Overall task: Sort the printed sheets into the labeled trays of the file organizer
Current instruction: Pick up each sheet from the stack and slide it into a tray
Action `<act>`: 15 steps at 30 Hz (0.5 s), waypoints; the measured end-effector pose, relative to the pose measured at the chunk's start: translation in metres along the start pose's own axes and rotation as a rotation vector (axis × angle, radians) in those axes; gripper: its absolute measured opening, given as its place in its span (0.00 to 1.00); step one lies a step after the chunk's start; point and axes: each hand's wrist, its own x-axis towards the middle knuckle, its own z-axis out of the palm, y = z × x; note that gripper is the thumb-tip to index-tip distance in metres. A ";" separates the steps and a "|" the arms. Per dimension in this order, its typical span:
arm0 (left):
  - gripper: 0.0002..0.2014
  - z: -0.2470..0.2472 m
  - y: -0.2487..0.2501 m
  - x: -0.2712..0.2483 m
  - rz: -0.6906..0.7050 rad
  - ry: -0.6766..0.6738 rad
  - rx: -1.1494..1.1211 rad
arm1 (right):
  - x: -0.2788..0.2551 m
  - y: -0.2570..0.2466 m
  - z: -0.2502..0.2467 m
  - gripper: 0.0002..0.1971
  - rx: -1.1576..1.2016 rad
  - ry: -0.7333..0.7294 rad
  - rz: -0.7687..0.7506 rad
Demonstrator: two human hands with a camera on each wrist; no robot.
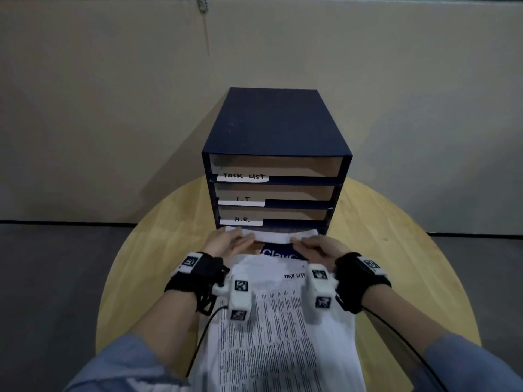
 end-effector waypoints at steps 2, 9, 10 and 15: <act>0.13 0.003 0.000 0.003 0.026 0.025 -0.024 | -0.001 -0.002 0.016 0.06 0.075 -0.025 -0.068; 0.11 -0.007 -0.014 -0.030 0.310 0.137 0.648 | -0.030 0.013 0.004 0.10 -0.207 0.013 -0.134; 0.07 -0.010 -0.018 -0.039 0.371 0.118 0.831 | -0.038 0.017 -0.001 0.07 -0.285 0.039 -0.129; 0.21 -0.034 -0.047 -0.060 0.450 0.028 1.722 | -0.062 0.048 -0.027 0.03 -0.579 0.239 -0.092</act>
